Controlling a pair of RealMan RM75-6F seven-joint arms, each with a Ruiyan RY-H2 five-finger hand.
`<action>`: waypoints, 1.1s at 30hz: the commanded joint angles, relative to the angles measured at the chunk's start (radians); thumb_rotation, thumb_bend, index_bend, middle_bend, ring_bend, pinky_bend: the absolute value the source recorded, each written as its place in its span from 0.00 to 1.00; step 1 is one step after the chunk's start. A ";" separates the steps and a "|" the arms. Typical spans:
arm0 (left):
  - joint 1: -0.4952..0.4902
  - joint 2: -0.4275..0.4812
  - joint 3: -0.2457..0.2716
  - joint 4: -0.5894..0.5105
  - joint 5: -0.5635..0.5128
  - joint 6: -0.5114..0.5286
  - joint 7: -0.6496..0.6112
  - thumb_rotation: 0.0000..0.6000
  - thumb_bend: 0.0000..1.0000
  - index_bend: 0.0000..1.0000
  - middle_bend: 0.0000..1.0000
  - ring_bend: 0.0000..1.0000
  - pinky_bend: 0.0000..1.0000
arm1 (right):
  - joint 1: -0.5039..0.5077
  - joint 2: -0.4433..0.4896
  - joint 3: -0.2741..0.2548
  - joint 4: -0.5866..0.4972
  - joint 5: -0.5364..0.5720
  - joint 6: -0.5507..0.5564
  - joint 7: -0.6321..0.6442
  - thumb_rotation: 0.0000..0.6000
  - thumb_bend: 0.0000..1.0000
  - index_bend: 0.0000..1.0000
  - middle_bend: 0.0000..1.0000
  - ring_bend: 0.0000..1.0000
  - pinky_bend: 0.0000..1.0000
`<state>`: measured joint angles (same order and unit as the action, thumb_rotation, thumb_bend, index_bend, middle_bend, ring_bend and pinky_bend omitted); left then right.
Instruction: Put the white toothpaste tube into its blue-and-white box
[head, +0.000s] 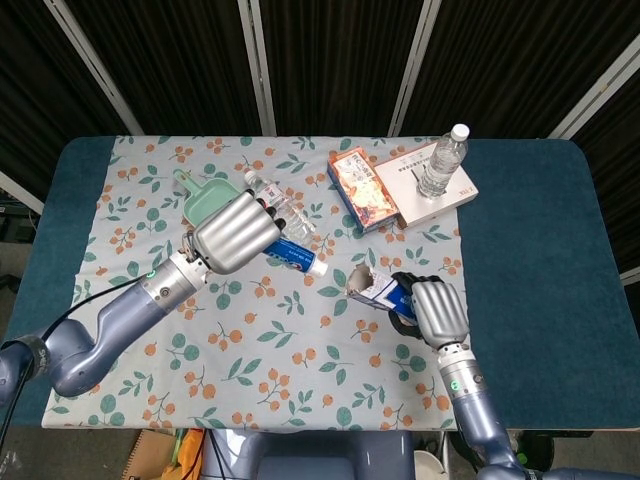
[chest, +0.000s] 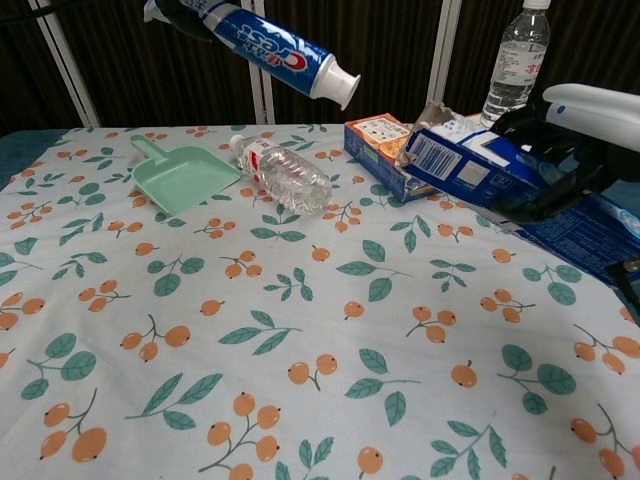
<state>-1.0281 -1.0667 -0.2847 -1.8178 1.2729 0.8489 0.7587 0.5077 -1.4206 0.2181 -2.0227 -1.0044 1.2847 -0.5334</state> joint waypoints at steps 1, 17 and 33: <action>-0.013 -0.030 0.006 0.010 -0.025 0.010 0.030 1.00 0.49 0.75 0.79 0.71 0.74 | 0.000 0.004 0.000 -0.002 0.001 0.000 0.006 1.00 0.36 0.41 0.50 0.46 0.36; -0.095 -0.175 0.005 0.045 -0.111 0.064 0.167 1.00 0.49 0.75 0.79 0.71 0.74 | -0.001 0.037 0.000 -0.022 0.005 0.002 0.032 1.00 0.35 0.41 0.50 0.46 0.36; -0.169 -0.247 0.015 0.095 -0.139 0.052 0.193 1.00 0.48 0.74 0.77 0.70 0.74 | -0.004 0.078 0.009 -0.054 0.014 0.006 0.066 1.00 0.35 0.41 0.50 0.46 0.36</action>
<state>-1.1922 -1.3100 -0.2697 -1.7274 1.1301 0.9036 0.9541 0.5047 -1.3446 0.2275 -2.0750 -0.9892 1.2913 -0.4696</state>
